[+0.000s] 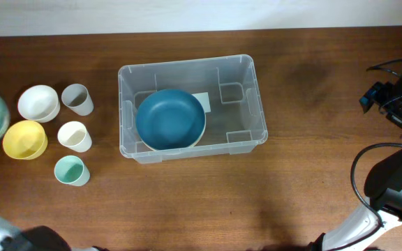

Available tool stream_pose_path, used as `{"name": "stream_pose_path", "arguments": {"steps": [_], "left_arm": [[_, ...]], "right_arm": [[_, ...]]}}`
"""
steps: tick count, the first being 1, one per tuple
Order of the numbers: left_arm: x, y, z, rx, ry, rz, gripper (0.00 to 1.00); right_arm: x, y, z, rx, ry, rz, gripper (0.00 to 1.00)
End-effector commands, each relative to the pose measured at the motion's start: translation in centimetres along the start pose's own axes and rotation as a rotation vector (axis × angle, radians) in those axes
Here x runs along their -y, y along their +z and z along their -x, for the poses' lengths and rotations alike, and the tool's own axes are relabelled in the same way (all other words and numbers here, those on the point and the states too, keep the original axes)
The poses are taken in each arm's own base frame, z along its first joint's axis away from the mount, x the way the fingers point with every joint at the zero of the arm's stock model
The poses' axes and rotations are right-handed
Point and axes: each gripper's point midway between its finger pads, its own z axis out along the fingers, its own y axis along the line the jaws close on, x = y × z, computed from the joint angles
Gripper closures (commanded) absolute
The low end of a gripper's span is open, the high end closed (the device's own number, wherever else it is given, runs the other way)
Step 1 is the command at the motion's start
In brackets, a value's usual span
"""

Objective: Pack container
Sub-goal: 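Carry the mint-green bowl into the bin's right side and lower it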

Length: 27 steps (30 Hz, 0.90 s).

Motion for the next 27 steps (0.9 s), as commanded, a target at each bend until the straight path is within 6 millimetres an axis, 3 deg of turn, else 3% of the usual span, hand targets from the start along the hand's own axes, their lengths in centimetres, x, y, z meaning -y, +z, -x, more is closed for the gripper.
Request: {"name": "stream_pose_path", "arguments": {"steps": [1, 3, 7, 8, 14, 17, 19, 24, 27], "left_arm": [[8.8, -1.4, -8.1, -0.156, 0.265, -0.266, 0.99], [12.2, -1.6, -12.4, -0.190, 0.404, -0.328, 0.99], [18.1, -2.2, -22.8, -0.195, 0.708, -0.439, 0.99], [19.8, -2.3, -27.4, -0.176, 0.820, -0.469, 0.99], [21.2, -0.3, -39.5, -0.141, 1.066, -0.466, 0.99], [21.0, 1.8, -42.7, -0.139, 1.124, -0.433, 0.99], [20.7, 4.6, -44.7, -0.138, 1.161, -0.382, 0.99], [20.3, 10.1, -46.6, -0.159, 1.181, -0.306, 0.98], [19.6, 12.1, -47.2, -0.172, 1.195, -0.261, 0.97]], "right_arm": [[0.2, 0.1, 0.0, 0.000, 0.009, -0.006, 0.01], [0.2, 0.1, 0.0, 0.000, 0.009, -0.006, 0.01], [0.2, 0.1, 0.0, 0.000, 0.009, -0.006, 0.01], [0.2, 0.1, 0.0, 0.000, 0.009, -0.006, 0.01], [0.2, 0.1, 0.0, 0.000, 0.009, -0.006, 0.01], [0.2, 0.1, 0.0, 0.000, 0.009, -0.006, 0.01], [0.2, 0.1, 0.0, 0.000, 0.009, -0.006, 0.01], [0.2, 0.1, 0.0, 0.000, 0.009, -0.006, 0.01], [0.2, 0.1, 0.0, 0.000, 0.009, -0.006, 0.01]]}}
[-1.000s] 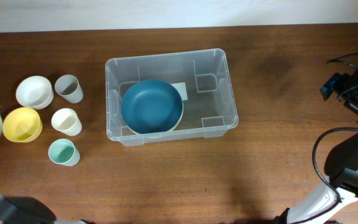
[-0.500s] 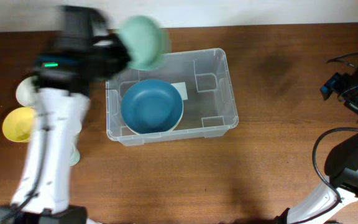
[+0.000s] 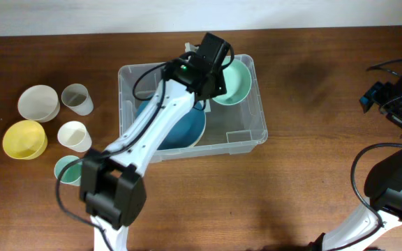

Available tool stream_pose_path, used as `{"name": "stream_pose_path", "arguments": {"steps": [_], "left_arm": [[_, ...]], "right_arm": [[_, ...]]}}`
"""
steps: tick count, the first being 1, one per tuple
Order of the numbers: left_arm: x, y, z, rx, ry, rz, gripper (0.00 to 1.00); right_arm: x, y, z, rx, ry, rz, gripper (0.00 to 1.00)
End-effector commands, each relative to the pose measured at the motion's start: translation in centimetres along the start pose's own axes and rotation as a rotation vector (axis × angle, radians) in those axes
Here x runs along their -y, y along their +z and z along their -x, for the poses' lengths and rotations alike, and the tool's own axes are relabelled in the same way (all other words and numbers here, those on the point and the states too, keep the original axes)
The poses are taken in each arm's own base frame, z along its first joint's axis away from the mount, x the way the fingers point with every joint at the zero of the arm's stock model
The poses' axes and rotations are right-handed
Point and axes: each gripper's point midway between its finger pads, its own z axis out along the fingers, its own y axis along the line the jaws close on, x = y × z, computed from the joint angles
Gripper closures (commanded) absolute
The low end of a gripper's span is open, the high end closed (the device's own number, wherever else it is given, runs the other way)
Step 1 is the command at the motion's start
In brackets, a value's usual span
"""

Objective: Pack container
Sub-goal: 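Carry the mint-green bowl into the bin's right side and lower it, then open the left gripper and withdraw it to the yellow bowl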

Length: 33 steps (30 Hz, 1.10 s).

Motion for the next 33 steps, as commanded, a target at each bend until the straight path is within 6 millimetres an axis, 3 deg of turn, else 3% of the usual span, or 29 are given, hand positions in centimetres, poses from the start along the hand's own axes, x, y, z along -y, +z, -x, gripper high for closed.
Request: {"name": "stream_pose_path", "arguments": {"steps": [1, 7, 10, 13, 20, 23, 26, 30, 32, 33], "left_arm": [[-0.9, 2.6, -0.5, -0.020, 0.018, 0.052, 0.97], [-1.6, 5.7, -2.0, -0.074, 0.026, 0.089, 0.97], [-1.4, 6.0, -2.4, -0.093, 0.027, 0.081, 0.97], [-1.2, 6.0, -2.6, -0.103, 0.026, 0.067, 0.89], [-1.1, 6.0, -2.8, -0.112, 0.026, 0.064, 0.87], [-1.1, 6.0, -2.8, -0.114, 0.027, 0.063, 0.78], [-1.1, 6.0, -2.9, -0.117, 0.073, 0.056, 0.49], [-0.7, 5.6, -2.4, -0.109, 0.177, 0.039, 0.20], [-0.5, 4.0, -0.7, -0.088, 0.201, 0.035, 0.06], [-0.5, 2.7, 0.4, -0.074, 0.190, 0.033, 0.03]], "right_arm": [[0.2, 0.1, 0.0, 0.000, 0.009, -0.007, 0.01], [0.2, 0.1, 0.0, 0.000, 0.009, -0.007, 0.01], [0.2, 0.1, 0.0, 0.000, 0.009, -0.007, 0.01], [0.2, 0.1, 0.0, 0.000, 0.009, -0.007, 0.01], [0.2, 0.1, 0.0, 0.000, 0.009, -0.007, 0.01], [0.2, 0.1, 0.0, 0.000, 0.009, -0.007, 0.01], [0.2, 0.1, 0.0, 0.000, 0.009, -0.007, 0.01], [0.2, 0.1, 0.0, 0.000, 0.009, -0.007, 0.01], [0.2, 0.1, 0.0, 0.000, 0.009, -0.007, 0.01], [0.2, 0.1, 0.0, 0.000, 0.009, -0.007, 0.01]]}}
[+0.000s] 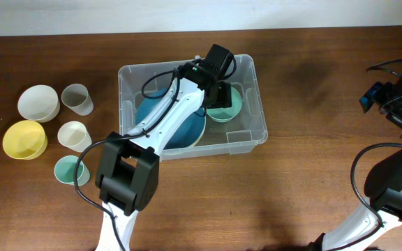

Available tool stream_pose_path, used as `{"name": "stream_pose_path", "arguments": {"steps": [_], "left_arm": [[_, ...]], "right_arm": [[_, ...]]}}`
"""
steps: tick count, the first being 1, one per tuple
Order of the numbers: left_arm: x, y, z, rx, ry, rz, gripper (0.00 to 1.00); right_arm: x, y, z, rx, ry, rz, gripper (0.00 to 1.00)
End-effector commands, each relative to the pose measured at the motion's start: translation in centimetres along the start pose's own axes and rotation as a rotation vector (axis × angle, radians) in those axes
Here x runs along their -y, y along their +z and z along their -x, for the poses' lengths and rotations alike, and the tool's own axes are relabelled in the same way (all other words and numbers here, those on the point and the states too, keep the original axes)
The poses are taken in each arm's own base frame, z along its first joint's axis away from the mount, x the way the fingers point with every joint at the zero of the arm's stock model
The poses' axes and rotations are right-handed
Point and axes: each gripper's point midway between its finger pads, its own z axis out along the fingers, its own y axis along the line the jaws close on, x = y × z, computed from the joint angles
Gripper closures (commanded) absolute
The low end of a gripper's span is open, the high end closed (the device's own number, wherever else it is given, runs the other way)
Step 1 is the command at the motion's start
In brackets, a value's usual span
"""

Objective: Pack container
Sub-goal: 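Open the left gripper and withdraw it to the yellow bowl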

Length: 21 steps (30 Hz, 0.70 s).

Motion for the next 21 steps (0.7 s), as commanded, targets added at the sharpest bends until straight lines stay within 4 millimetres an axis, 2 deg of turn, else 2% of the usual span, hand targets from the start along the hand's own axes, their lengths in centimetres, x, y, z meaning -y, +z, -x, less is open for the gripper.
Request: {"name": "stream_pose_path", "arguments": {"steps": [1, 3, 4, 5, 6, 8, 9, 12, 15, 18, 21], "left_arm": [[-0.3, -4.9, 4.3, 0.086, 0.034, -0.025, 0.01], [-2.7, -10.1, 7.3, 0.150, -0.018, -0.001, 0.01], [-3.7, -11.7, 8.0, 0.168, -0.038, 0.010, 0.01], [-6.2, -14.5, 9.0, 0.200, -0.096, 0.044, 0.01], [-7.7, -15.8, 9.3, 0.215, -0.136, 0.068, 0.01], [-13.3, -19.2, 9.5, 0.241, -0.278, 0.164, 0.01], [-18.1, -21.2, 9.3, 0.253, -0.404, 0.228, 0.01], [-23.9, -23.0, 9.3, 0.258, -0.531, 0.235, 0.01], [-30.2, -23.4, 8.8, 0.244, -0.690, 0.219, 0.01], [-37.1, -23.1, 6.6, 0.204, -0.858, 0.291, 0.01], [-41.7, -21.6, 3.6, 0.106, -0.973, 0.325, 0.01]], "right_arm": [[0.2, 0.1, 0.0, 0.000, 0.009, -0.007, 0.01], [0.2, 0.1, 0.0, 0.000, 0.009, -0.007, 0.01], [0.2, 0.1, 0.0, 0.000, 0.009, -0.007, 0.01], [0.2, 0.1, 0.0, 0.000, 0.009, -0.007, 0.01], [0.2, 0.1, 0.0, 0.000, 0.009, -0.007, 0.01], [0.2, 0.1, 0.0, 0.000, 0.009, -0.007, 0.01], [0.2, 0.1, 0.0, 0.000, 0.009, -0.007, 0.01], [0.2, 0.1, 0.0, 0.000, 0.009, -0.007, 0.01], [0.2, 0.1, 0.0, 0.000, 0.009, -0.007, 0.01], [0.2, 0.1, 0.0, 0.000, 0.009, -0.007, 0.01], [0.2, 0.1, 0.0, 0.000, 0.009, -0.007, 0.01]]}}
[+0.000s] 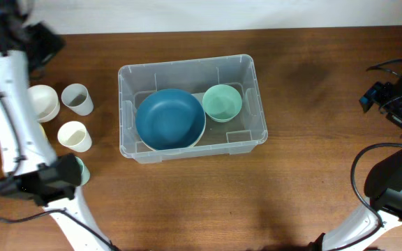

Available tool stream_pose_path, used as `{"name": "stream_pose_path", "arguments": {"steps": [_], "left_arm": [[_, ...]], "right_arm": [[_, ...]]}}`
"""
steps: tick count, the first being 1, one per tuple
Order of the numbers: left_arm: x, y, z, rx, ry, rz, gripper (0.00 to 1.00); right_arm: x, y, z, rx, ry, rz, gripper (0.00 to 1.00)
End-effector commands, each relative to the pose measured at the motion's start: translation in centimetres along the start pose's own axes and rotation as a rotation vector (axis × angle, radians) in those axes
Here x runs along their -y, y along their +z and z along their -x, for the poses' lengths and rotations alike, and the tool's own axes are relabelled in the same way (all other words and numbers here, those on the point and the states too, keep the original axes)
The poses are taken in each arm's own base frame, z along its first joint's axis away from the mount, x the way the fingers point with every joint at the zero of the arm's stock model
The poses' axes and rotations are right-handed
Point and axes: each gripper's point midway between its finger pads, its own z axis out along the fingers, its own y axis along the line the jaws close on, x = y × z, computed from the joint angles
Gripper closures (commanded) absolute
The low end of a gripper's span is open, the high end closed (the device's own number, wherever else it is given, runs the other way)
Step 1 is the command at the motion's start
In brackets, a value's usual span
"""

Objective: Pack container
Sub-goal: 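Open the left gripper and withdraw it to the yellow bowl, then grasp the yellow bowl rim with the left gripper and lift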

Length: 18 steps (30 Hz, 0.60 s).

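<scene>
The clear plastic container stands mid-table. Inside it a large blue bowl fills the left part, and a mint-green bowl sits upright beside it on the right. My left gripper is a dark blur at the table's far left corner, well away from the container; how its jaws stand does not show. My right gripper hangs folded at the right edge, and its state is unclear too.
Left of the container stand a grey cup and a white cup. A white bowl, a sliver of yellow bowl and a mint cup are partly hidden by my left arm.
My left gripper was down in the container at the mint-green bowl. It is now at the far left corner, and the bowl rests free inside next to the blue bowl.
At first the container held only the blue bowl, and a mint blur showed at the left edge. Then my left gripper held the mint-green bowl over the container's far right corner, then low inside it. Now the bowl lies there alone.
</scene>
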Motion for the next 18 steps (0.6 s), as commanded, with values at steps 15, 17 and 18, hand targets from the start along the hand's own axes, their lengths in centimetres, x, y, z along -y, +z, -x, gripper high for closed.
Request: {"name": "stream_pose_path", "arguments": {"steps": [15, 17, 18], "left_arm": [[-19.5, 14.7, -5.0, -0.411, -0.427, 0.351, 0.01], [-20.2, 15.5, -5.7, -0.425, -0.437, 0.361, 0.01], [-20.4, 15.8, -5.9, -0.429, -0.440, 0.364, 0.01]], "right_arm": [[0.2, 0.1, 0.0, -0.001, 0.009, -0.007, 0.01], [0.2, 0.1, 0.0, -0.001, 0.009, -0.007, 0.01], [0.2, 0.1, 0.0, -0.001, 0.009, -0.007, 0.01]]}}
